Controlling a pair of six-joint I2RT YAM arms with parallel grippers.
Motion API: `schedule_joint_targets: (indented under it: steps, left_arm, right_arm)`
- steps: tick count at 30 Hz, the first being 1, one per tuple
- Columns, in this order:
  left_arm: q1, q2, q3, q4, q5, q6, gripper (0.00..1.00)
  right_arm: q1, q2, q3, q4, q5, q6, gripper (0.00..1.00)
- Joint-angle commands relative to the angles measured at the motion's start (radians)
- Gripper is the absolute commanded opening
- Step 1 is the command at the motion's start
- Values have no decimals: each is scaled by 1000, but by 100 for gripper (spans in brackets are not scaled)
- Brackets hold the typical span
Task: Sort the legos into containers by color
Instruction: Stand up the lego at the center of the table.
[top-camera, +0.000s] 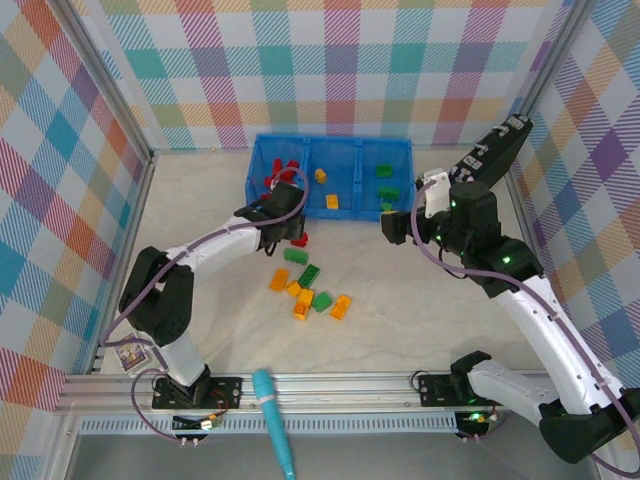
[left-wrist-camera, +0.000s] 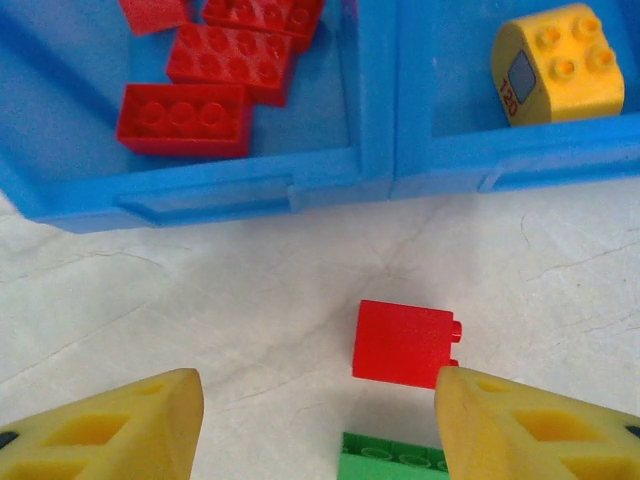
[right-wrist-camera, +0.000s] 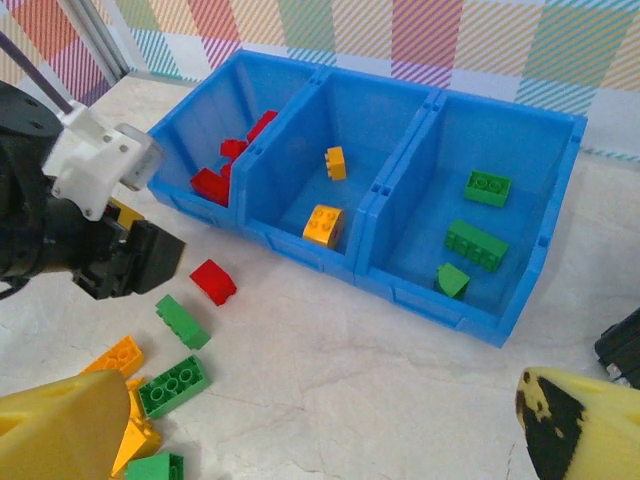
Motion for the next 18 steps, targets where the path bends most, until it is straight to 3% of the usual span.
schedule_joint_targets:
  steps: [1, 18]
  left_arm:
    - [-7, 58, 12, 30, 28, 27, 64]
    - [-10, 231, 82, 71, 79, 35, 65]
  right_arm:
    - [-3, -4, 14, -11, -9, 34, 99]
    - [-3, 26, 10, -37, 32, 25, 99]
